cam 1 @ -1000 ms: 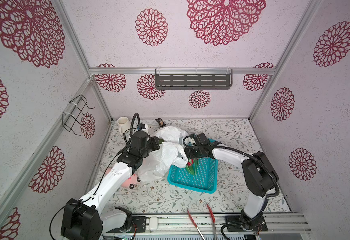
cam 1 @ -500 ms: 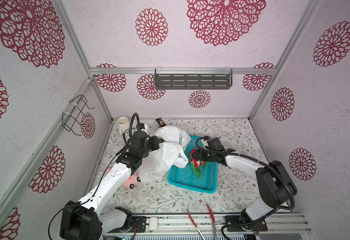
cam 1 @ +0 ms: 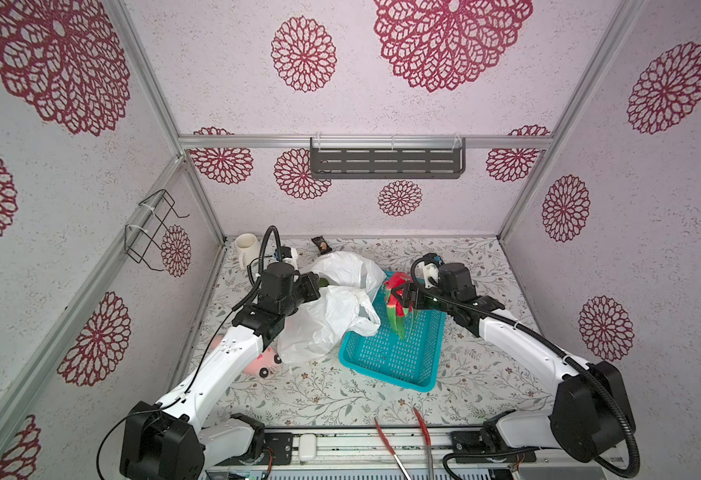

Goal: Place the fruits into the plastic bag
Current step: 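Lift the red dragon fruit over the basket rim into the bag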

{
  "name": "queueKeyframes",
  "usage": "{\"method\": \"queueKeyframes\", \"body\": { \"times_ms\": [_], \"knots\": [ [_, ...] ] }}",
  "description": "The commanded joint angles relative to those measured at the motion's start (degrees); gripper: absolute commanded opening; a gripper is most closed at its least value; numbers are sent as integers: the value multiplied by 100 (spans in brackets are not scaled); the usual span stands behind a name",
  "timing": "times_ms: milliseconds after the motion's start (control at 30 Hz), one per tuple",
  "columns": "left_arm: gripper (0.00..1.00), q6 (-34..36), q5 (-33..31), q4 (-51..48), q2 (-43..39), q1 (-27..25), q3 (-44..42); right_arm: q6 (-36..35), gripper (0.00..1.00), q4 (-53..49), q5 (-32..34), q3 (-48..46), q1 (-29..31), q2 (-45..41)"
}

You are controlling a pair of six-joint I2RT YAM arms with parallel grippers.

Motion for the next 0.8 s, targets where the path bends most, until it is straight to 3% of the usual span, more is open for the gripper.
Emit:
{"method": "queueKeyframes", "body": {
  "times_ms": [0, 400, 567, 767],
  "knots": [
    [0, 69, 87, 129, -4, -31, 25, -371, 49, 46, -421, 533, 154, -117],
    [0, 51, 165, 93, -20, -34, 4, -1272, 51, -770, -1303, 1767, 1579, 654],
    [0, 59, 178, 59, -21, -41, -4, -1371, 51, -1039, -1762, 2252, 1737, 1220],
    [0, 68, 219, 40, -117, -61, -32, -1111, 51, -696, -1556, 2763, 1490, 1780]
  ]
}}
